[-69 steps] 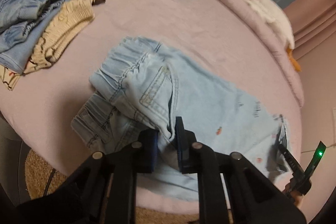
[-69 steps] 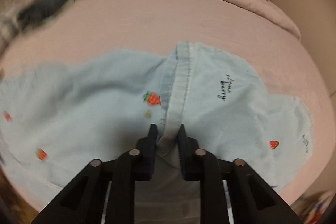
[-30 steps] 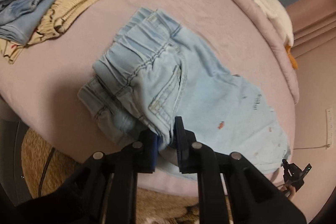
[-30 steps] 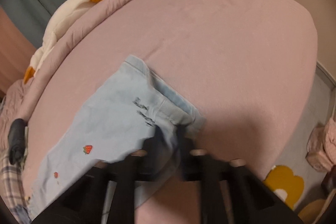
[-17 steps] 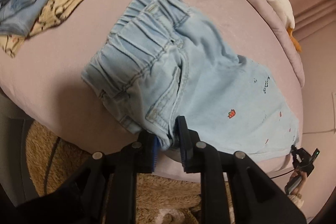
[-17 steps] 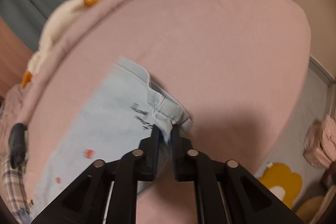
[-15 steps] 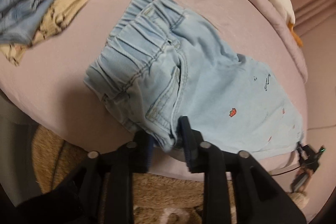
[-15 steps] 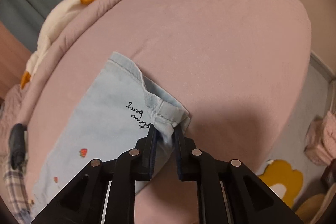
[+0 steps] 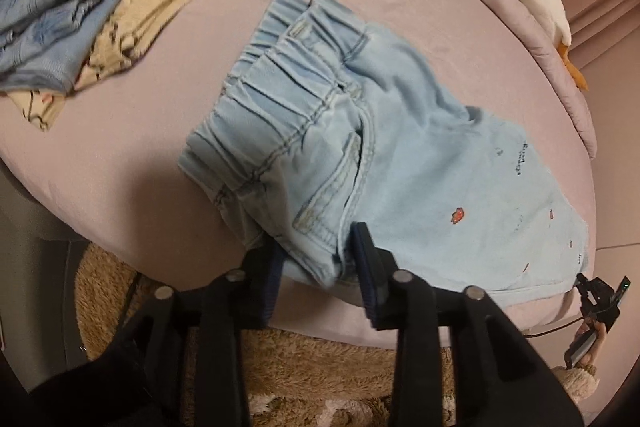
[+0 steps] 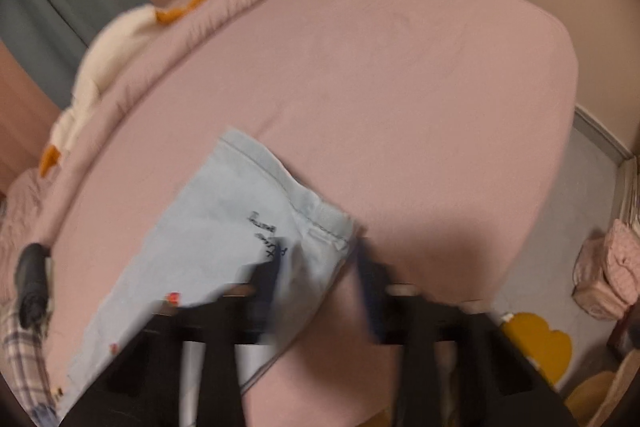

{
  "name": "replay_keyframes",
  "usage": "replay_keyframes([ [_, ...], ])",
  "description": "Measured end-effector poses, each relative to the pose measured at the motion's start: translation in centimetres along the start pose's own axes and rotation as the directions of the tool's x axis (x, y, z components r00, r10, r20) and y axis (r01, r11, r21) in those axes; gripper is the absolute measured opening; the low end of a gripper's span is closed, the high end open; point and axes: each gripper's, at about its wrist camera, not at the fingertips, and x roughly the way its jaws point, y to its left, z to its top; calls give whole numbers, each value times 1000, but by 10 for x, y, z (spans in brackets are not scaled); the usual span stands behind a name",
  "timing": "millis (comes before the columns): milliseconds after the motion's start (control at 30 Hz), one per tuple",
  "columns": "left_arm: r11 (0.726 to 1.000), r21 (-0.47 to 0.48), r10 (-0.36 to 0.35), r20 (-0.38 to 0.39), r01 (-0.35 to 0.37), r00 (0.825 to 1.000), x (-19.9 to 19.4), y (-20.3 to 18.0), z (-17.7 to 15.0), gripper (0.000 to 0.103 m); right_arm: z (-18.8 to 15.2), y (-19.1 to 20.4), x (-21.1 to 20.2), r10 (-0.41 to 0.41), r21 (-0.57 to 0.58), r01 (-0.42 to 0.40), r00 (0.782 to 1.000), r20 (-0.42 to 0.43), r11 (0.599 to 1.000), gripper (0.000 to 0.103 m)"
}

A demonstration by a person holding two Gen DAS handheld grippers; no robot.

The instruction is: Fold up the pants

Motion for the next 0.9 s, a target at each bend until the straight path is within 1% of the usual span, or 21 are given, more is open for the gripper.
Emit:
replay_keyframes([
  [100, 1000, 23, 18, 18, -18, 1000, -3, -1, -5, 32, -1, 1, 5, -21, 3, 21, 1000, 8, 1000, 11],
  [167, 999, 32, 20, 18, -20, 1000, -2, -2, -6, 32, -1, -1, 4, -31, 18, 31, 999, 17, 999, 11],
  [233, 999, 34, 14, 17, -14, 1000, 0, 0, -6, 33, -2, 4, 11, -62, 0, 62, 998, 11, 998, 10],
  [267, 999, 33, 7, 17, -7, 1000, -1, 1, -6, 34, -1, 7, 11, -82, -19, 82, 997, 3, 996, 11],
  [367, 999, 40, -10, -2, 11, 1000, -10, 1, 2, 38, -5, 26, 5, -198, -110, 197, 980, 2, 974, 11],
  [400, 999, 50, -22, -2, 23, 1000, -18, 1, 3, 42, -5, 39, -5, -215, -136, 214, 977, 6, 967, 15],
  [433, 998, 62, -29, 15, 28, 999, -29, 1, 7, 52, -6, 48, -13, -206, -162, 207, 978, 20, 965, 18],
  [467, 997, 74, -8, 45, 4, 999, -39, 1, 10, 58, -8, 63, -23, -187, -199, 191, 982, 39, 961, 30],
  [500, 996, 81, 20, 76, -26, 997, -47, 1, 14, 70, -10, 82, -34, -158, -244, 167, 986, 55, 955, 49],
  [533, 995, 84, 45, 110, -54, 993, -55, 2, 18, 79, -14, 104, -43, -109, -290, 122, 992, 62, 949, 55],
  [567, 994, 87, 54, 144, -67, 988, -61, 3, 25, 81, -20, 130, -52, -31, -344, 47, 998, 54, 938, 59],
  [600, 994, 95, 43, 167, -60, 985, -63, 3, 35, 82, -26, 149, -55, 27, -384, -16, 999, 25, 923, 59],
  [633, 994, 97, 39, 169, -56, 985, -62, 3, 43, 82, -35, 175, -56, 100, -430, -105, 994, -32, 897, 59],
  [667, 994, 99, 33, 165, -50, 986, -57, 3, 52, 82, -43, 200, -54, 164, -461, -187, 982, -91, 867, 59],
  [700, 994, 107, 16, 155, -33, 988, -51, 2, 63, 82, -58, 234, -48, 234, -494, -296, 954, -185, 818, 59],
  [733, 993, 114, 3, 141, -20, 990, -43, 2, 72, 82, -67, 254, -42, 251, -508, -344, 937, -244, 790, 59],
  [767, 993, 121, -2, 117, -12, 993, -35, -1, 82, 81, -82, 283, -34, 261, -525, -399, 911, -319, 752, 59],
  [800, 992, 122, 0, 101, -12, 995, -30, 0, 89, 79, -93, 302, -28, 266, -537, -432, 894, -361, 724, 59],
  [833, 993, 118, 2, 90, -12, 996, -24, 0, 95, 75, -106, 327, -22, 266, -557, -465, 876, -404, 688, 59],
  [867, 993, 114, 2, 83, -11, 997, -20, 0, 99, 70, -117, 344, -19, 257, -576, -476, 869, -423, 664, 59],
  [900, 993, 115, -1, 77, -8, 997, -13, 1, 102, 57, -131, 367, -11, 232, -602, -476, 868, -439, 641, 59],
])
